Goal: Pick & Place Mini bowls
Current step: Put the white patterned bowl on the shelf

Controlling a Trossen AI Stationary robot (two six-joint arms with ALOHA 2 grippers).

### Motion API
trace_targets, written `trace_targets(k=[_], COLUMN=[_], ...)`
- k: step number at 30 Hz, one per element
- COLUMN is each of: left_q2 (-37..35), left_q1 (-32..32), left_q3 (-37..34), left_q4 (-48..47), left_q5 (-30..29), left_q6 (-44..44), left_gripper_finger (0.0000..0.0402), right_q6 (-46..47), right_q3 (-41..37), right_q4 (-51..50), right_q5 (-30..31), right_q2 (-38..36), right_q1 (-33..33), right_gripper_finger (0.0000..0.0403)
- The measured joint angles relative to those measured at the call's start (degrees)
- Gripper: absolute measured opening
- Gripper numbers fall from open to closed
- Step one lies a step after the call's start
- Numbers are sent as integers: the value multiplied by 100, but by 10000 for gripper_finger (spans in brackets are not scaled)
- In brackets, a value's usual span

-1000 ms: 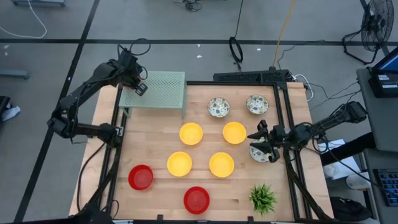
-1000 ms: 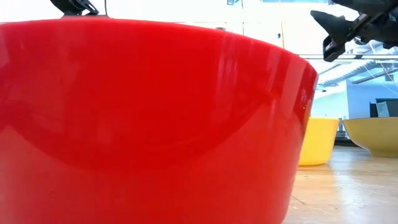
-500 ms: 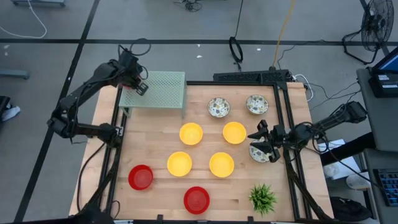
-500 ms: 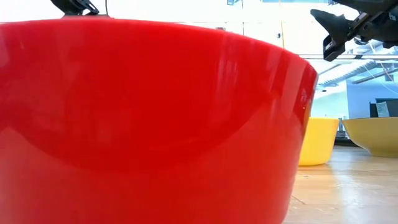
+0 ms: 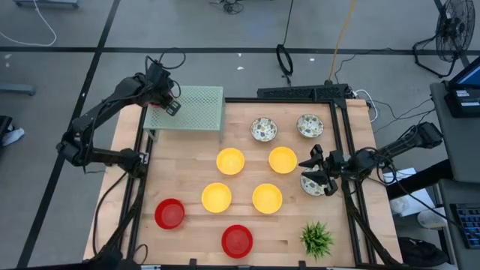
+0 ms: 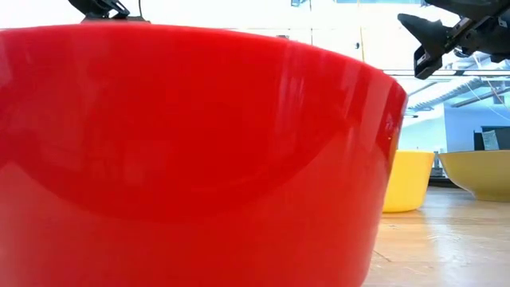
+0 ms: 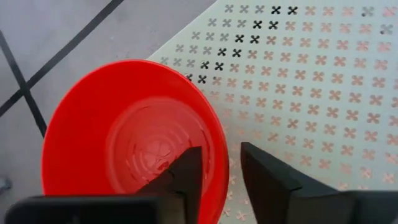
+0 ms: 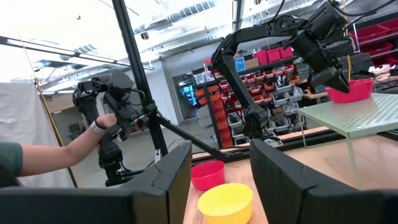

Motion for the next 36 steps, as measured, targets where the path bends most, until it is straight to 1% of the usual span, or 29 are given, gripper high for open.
trace_targets(k=[5,7,9,10,12,15,18,22,24,28,31,33,36], left_q2=[-13,-15,-15,-15,-19,-19,-19,-24,-21,-20,-19,-19,0], left_q1=[-144,-234,-334,-384,-482,-630,-816,-1083,-1212,-1536,-1846,-2098,-2518], left_q3=[55,161,302,387,569,862,1119,1261,1261,1261,1261,1261,1261], left_q4=[-13,-15,-29,-28,-31,-49,-45,19,11,-4,4,41,154], left_q5=[40,44,45,44,44,46,109,668,1031,1723,2176,2349,2405], left_q6=[111,181,179,178,178,165,-64,-366,-453,-605,-602,-579,-575], left_gripper_finger=[164,177,187,190,194,195,196,196,196,196,196,196,196], right_q6=[-2,-2,-2,-12,-20,-11,-12,-44,-57,-269,-512,-732,-1081], right_q3=[0,0,8,31,96,250,413,748,936,1325,1698,1923,2309], right_q4=[159,394,644,718,719,580,356,281,173,-141,-434,-767,-1181], right_q5=[57,355,782,1006,1192,1176,1172,1151,1010,724,722,723,750], right_q2=[0,0,0,-1,-4,61,210,555,796,1352,1767,2028,2338], right_q1=[1,2,-4,-22,-100,-232,-350,-512,-612,-772,-837,-852,-855], right_gripper_finger=[151,151,151,151,151,151,151,151,151,151,151,151,151])
